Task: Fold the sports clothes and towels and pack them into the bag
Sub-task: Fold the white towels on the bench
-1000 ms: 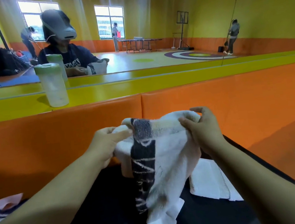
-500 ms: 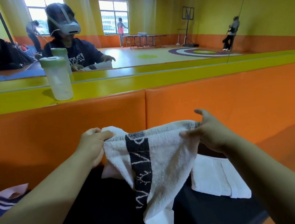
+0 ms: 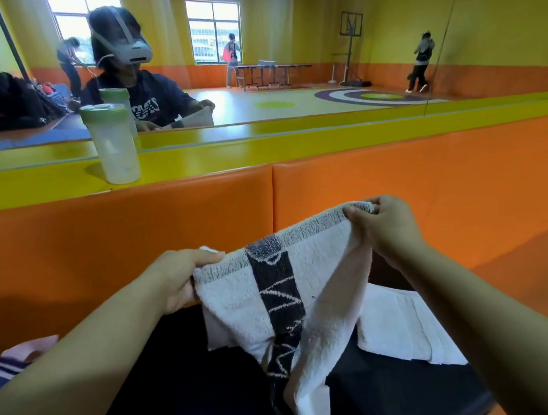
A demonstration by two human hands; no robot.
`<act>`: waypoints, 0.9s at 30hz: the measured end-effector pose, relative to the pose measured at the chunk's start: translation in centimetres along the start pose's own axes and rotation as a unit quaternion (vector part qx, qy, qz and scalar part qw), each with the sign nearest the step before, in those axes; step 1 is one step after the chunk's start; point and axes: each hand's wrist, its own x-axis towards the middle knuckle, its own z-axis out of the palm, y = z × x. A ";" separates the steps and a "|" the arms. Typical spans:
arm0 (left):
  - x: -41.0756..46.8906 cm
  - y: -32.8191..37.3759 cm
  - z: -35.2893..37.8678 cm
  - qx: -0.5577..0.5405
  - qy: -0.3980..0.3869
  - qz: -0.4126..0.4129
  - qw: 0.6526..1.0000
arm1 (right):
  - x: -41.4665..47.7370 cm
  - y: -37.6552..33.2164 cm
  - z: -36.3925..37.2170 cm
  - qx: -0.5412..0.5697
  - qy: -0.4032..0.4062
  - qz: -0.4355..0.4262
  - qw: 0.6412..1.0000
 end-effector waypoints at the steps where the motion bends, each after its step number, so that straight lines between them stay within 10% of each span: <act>1: 0.3 0.1 -0.3 -0.010 0.004 0.006 1.000 | 0.2 -0.1 -0.1 0.011 0.000 0.006 1.000; 12: 0.9 1.4 -1.6 -0.112 -0.008 0.106 0.988 | 0.3 -1.8 -0.2 -0.012 0.009 -0.078 0.997; 17: -0.5 2.2 -1.7 -0.086 -0.089 0.107 0.987 | 0.7 -2.8 -0.9 0.070 0.006 0.080 0.994; 24: -1.4 2.6 -3.7 0.071 -0.091 0.155 0.981 | 1.4 -3.1 -3.6 0.196 -0.165 0.103 0.961; 27: -1.8 2.5 -4.0 0.202 -0.093 0.204 0.953 | 1.4 -3.2 -3.7 0.155 -0.103 0.051 0.981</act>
